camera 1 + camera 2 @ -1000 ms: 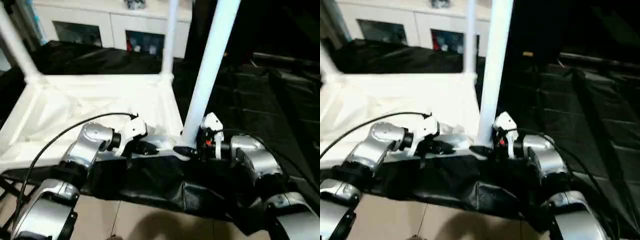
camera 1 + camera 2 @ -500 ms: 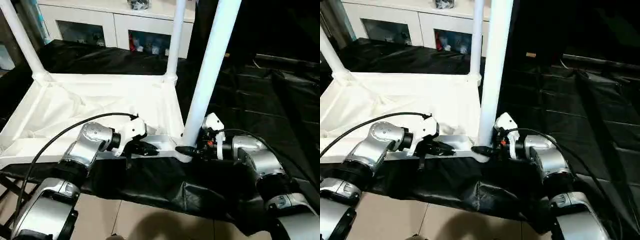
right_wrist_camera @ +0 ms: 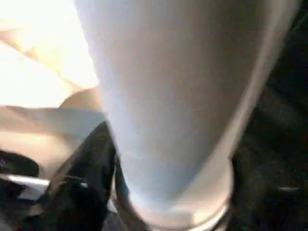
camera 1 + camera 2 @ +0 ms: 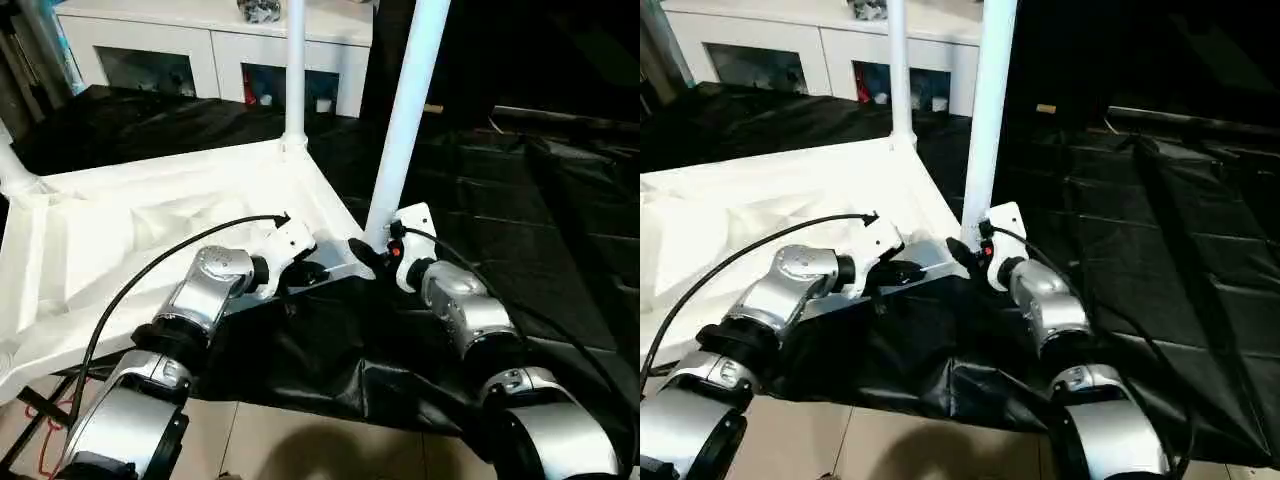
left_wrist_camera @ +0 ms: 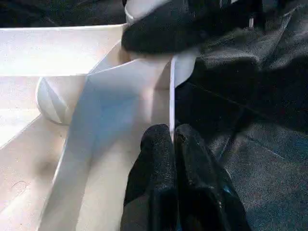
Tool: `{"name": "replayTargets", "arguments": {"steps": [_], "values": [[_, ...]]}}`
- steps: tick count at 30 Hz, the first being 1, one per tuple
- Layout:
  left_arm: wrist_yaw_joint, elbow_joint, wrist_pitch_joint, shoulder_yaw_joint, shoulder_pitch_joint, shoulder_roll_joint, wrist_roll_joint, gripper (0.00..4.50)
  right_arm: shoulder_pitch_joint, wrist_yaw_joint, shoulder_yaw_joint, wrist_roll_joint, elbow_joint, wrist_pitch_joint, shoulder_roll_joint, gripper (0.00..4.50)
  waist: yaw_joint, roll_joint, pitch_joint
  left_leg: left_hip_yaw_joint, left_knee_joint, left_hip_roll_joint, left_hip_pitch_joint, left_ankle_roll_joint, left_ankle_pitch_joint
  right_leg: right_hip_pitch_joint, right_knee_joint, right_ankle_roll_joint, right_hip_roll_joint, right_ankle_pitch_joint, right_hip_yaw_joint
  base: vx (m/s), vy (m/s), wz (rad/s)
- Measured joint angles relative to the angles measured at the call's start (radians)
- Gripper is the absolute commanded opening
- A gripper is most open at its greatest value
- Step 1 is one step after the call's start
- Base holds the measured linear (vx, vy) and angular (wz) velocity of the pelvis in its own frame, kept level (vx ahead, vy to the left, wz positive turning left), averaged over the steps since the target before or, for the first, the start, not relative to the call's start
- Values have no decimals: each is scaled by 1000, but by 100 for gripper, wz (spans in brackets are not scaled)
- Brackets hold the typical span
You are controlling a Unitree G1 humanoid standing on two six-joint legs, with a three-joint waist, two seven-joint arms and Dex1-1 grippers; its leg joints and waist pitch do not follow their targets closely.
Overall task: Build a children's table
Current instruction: Rotate leg to tighten
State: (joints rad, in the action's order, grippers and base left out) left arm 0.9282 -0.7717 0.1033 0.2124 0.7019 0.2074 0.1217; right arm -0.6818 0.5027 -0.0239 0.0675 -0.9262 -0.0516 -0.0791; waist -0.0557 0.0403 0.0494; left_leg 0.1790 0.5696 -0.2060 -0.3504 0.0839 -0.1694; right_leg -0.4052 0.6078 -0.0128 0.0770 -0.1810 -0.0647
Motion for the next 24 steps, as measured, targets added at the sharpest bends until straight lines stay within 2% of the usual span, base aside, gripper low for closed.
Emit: {"name": "replayTargets", "arguments": {"steps": [3,5,13,17,21,22,24], "values": [[12,7,-2,-1,-2,3,1,0,0,36,3,-9,0,14,-8,394,0,0,0,0,0,0,-1,0,0,0,0,-4,0,2,0,0,0,0],[23,9,-7,-1,-4,8,1,0,1,70,13,-10,0,21,-16,403,-1,0,0,0,-1,0,-1,0,0,0,0,-4,0,2,0,0,0,0],[200,10,-85,3,-19,88,-21,0,80,428,72,18,114,18,-126,403,-5,-1,1,0,-3,-1,-1,0,0,-1,-1,-3,0,1,-1,0,0,0],[292,12,-103,12,-24,118,-47,0,103,558,96,46,165,-22,-161,366,-11,-1,2,1,-3,-1,-1,0,0,-1,-1,-3,0,1,-1,0,0,0],[335,19,-112,24,-28,125,-55,0,119,631,111,54,207,-47,-182,358,-29,0,2,1,-3,-1,-1,0,0,-1,-1,-4,0,1,-1,0,0,0],[339,19,-113,24,-28,125,-56,0,123,638,111,55,213,-51,-185,334,-31,0,2,1,-3,-1,-1,0,0,-1,-1,-4,0,1,-1,0,0,0],[357,19,-117,26,-28,128,-56,0,128,661,116,55,225,-59,-196,329,-34,0,2,1,-3,-1,-1,0,0,-1,-1,-4,0,1,-1,0,0,0]]}}
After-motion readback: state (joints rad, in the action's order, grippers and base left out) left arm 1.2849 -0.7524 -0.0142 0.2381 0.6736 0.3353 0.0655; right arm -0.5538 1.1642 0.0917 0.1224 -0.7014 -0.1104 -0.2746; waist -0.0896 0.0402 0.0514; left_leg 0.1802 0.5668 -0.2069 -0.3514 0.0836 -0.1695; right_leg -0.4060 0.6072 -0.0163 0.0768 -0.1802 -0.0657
